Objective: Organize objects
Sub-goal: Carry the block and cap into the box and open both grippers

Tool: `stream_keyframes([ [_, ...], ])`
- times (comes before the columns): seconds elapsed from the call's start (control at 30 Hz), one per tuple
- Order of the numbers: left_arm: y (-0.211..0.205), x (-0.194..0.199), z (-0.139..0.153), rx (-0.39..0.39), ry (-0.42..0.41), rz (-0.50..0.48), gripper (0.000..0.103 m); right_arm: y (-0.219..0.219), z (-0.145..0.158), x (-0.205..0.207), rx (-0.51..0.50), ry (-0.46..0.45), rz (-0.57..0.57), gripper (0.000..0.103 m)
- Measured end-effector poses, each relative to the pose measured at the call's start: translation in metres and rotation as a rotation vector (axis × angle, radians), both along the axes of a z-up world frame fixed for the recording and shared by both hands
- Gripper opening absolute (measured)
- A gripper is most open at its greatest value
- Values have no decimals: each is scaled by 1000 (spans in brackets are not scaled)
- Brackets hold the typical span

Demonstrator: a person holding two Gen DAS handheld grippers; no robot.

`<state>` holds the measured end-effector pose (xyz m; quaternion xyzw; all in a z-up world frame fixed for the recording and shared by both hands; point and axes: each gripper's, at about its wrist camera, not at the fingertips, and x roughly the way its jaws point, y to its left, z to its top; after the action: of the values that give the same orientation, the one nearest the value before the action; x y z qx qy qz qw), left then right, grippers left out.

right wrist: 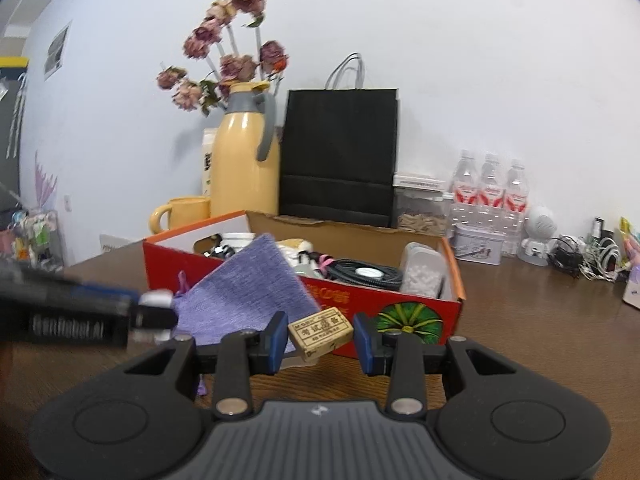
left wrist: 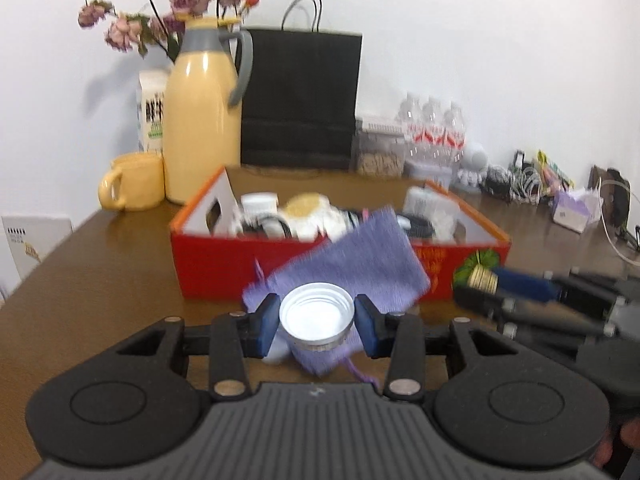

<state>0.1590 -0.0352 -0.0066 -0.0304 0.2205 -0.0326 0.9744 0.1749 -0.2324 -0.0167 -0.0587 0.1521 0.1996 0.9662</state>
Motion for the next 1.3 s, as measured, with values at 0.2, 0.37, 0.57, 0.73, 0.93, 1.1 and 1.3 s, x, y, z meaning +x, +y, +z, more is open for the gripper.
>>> stream_keyframes([
  [0.2,4,17,25,24,-67,0,42,12,18,5,-13,-38,29,34],
  [0.37,3,35,39,33,-113,-7,42,25,37,20,-33,-85,35,34],
  [0.57,3,70,46,39,-138,-3,42,36,48,57,-36,-86,28,34],
  [0.73,6,108,45,22,-133,4,42,42,46,97,-28,-61,14,34],
  [0.93,8,150,38,22,-114,-6,42,48,36,148,-2,-10,4,34],
  [1.1,11,176,24,27,-62,-23,42,52,24,177,2,44,-5,34],
  [1.3,15,181,20,35,-51,-10,43,45,17,188,8,92,-16,34],
])
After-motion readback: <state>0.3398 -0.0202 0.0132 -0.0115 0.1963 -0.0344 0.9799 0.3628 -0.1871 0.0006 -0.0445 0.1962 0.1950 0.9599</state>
